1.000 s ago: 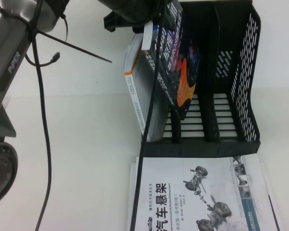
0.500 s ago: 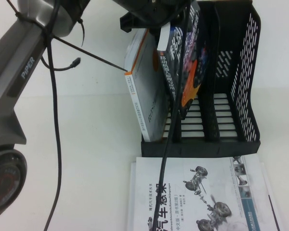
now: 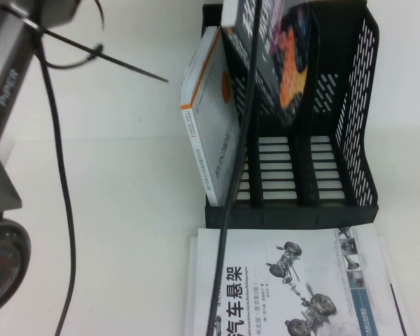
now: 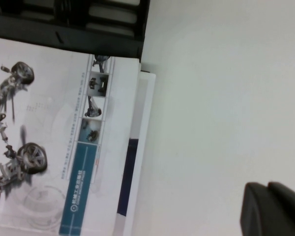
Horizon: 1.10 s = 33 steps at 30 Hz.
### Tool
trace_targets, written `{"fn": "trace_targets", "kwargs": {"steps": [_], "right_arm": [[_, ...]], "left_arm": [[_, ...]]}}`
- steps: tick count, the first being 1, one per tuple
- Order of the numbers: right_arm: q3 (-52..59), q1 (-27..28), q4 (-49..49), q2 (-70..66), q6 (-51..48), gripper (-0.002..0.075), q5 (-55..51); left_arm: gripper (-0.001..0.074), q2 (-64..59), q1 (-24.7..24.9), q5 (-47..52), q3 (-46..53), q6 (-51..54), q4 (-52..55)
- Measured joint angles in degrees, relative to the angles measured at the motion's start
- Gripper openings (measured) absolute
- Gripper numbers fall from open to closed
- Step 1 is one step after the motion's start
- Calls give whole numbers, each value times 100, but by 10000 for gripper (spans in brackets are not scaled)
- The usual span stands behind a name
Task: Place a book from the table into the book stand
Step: Place the book on the book shelf
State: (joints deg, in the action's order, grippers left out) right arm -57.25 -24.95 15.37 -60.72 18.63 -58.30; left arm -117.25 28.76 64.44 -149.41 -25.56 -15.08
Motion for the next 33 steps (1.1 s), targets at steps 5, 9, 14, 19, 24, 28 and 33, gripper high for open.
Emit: {"fn": "trace_targets", "kwargs": {"steps": [5,9,14,19,24,28,33], "right_arm": [[0,0,0,0,0,-2,-33],[0,0,0,0,-23,-2,-42],[0,0,0,0,-44,-2,-42],[0,0,0,0,-44,-2,-42],[0,0,0,0,-44,-2,-42],[0,0,-4,0,-44,-2,-42],[0,0,-57,0,-44,-2,-42]], "left_arm": [[111,105,0,-69,-281,-156,267],[111,117,0,-128,-361,-178,468],[111,52,0,138,-361,-192,550],[111,-175,0,302,-361,-253,563],[111,-477,0,341,-361,-330,574],[111,-693,0,372,-361,-383,584],[111,-921,0,383,-361,-398,521]]}}
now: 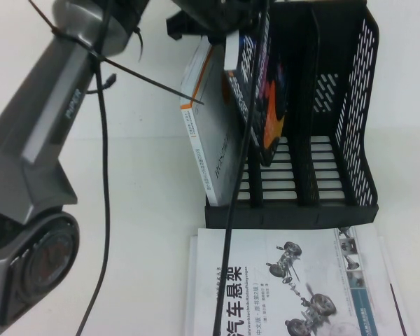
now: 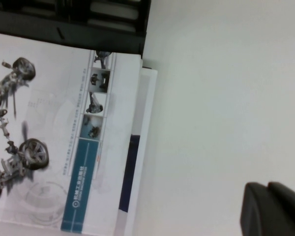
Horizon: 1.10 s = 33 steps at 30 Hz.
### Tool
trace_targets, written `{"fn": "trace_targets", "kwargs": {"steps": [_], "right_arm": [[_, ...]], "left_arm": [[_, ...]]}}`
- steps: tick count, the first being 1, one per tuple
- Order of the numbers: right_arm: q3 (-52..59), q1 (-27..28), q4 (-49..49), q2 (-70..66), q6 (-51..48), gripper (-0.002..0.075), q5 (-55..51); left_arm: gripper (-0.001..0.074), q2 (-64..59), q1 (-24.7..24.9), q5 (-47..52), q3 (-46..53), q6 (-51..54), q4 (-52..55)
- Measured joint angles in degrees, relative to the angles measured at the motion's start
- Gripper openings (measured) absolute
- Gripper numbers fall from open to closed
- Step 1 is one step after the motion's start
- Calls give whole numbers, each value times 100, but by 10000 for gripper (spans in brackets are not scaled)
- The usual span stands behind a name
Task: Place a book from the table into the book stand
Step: Place the book on the book shelf
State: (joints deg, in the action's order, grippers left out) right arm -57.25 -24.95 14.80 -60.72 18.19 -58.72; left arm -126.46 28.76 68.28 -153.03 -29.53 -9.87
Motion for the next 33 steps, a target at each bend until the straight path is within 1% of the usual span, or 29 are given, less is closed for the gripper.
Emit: {"fn": "trace_targets", "kwargs": {"steps": [14,22,31,33], "right_arm": [[0,0,-152,0,0,-2,77],[28,0,-165,0,0,-2,65],[642,0,-165,0,0,-2,272],[782,0,-176,0,0,-2,318]], "left_arm": [[111,-293,0,-10,0,-21,-248],[111,-619,22,-61,0,9,-158],[113,-801,35,-211,-51,163,-171],[134,-800,35,-211,-61,209,-221]]}}
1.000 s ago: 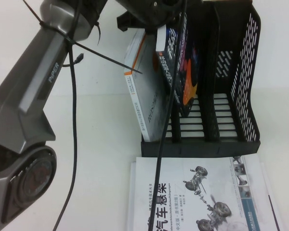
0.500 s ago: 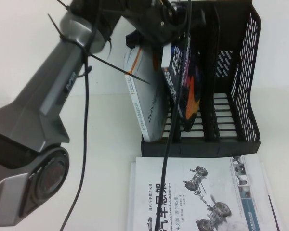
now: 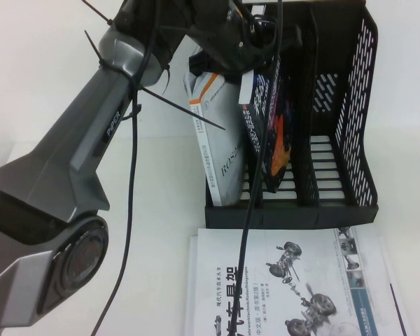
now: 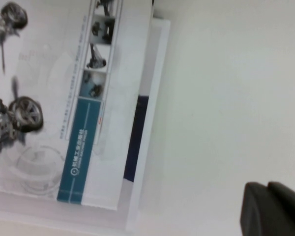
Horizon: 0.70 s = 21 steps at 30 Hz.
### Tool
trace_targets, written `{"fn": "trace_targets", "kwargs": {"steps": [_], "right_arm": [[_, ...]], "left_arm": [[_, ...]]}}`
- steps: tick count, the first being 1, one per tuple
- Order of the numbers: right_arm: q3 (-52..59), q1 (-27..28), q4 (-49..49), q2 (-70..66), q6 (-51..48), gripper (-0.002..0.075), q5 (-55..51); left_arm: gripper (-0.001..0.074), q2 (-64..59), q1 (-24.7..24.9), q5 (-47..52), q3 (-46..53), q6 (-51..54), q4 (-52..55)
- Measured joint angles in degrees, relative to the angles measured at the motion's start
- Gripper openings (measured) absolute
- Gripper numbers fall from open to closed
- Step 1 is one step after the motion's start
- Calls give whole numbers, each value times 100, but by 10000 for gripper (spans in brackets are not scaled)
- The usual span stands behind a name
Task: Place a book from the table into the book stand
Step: Place the book on the book shelf
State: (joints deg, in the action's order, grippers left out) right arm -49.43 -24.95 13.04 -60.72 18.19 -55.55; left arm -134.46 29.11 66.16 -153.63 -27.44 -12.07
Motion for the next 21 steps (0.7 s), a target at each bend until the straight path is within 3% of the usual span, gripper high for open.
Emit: {"fn": "trace_targets", "kwargs": {"steps": [6,9,21], "right_arm": [[128,0,-22,0,88,-2,110],[128,0,-22,0,101,-2,110],[128,0,-26,0,109,-2,191]], "left_arm": [[333,0,0,-177,0,50,-131],[393,0,0,-239,-13,63,-166],[414,537,-349,-354,-2,398,-453]]}}
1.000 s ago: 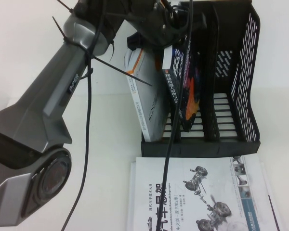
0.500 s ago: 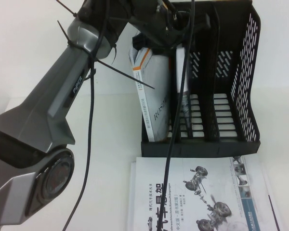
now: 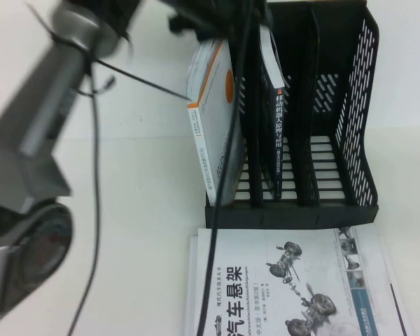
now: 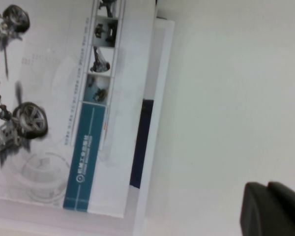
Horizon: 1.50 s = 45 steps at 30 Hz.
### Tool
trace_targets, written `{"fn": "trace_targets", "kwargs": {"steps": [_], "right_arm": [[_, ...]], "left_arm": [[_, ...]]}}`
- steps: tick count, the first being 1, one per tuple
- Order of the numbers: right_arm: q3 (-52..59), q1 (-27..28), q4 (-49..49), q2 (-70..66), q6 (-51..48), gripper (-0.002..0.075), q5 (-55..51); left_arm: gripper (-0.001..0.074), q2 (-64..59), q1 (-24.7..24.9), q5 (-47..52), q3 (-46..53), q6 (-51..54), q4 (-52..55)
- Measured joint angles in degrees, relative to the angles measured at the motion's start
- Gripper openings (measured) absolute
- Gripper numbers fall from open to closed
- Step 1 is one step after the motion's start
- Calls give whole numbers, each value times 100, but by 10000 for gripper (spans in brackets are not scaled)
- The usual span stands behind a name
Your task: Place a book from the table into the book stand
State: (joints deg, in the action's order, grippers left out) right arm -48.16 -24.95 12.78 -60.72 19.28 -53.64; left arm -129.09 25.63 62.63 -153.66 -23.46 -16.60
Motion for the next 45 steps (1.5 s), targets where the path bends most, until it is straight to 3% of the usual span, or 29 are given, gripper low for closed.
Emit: {"fn": "trace_targets", "kwargs": {"steps": [6,13,15,24,32,38,42,45], "right_arm": [[0,0,0,0,14,-2,139],[9,0,153,271,2,-2,187],[9,0,304,527,2,-2,199],[9,0,564,2235,59,-2,199],[682,0,1142,3403,669,-2,693],[1822,0,1553,3879,1331,-3,1218],[2376,0,1669,3979,1714,-2,1439],[2636,0,1670,3979,1953,-2,1513]], "left_arm": [[324,734,-115,-55,0,363,-24],[66,1534,-136,93,0,891,203],[27,1741,-136,263,0,957,462],[2,2517,-136,999,0,1023,1799],[1,3497,-142,999,491,1466,1571],[1,4321,-142,999,1795,1810,1482],[1,4922,-142,952,3207,1963,1482],[1,5487,-142,268,4408,1982,1499]]}}
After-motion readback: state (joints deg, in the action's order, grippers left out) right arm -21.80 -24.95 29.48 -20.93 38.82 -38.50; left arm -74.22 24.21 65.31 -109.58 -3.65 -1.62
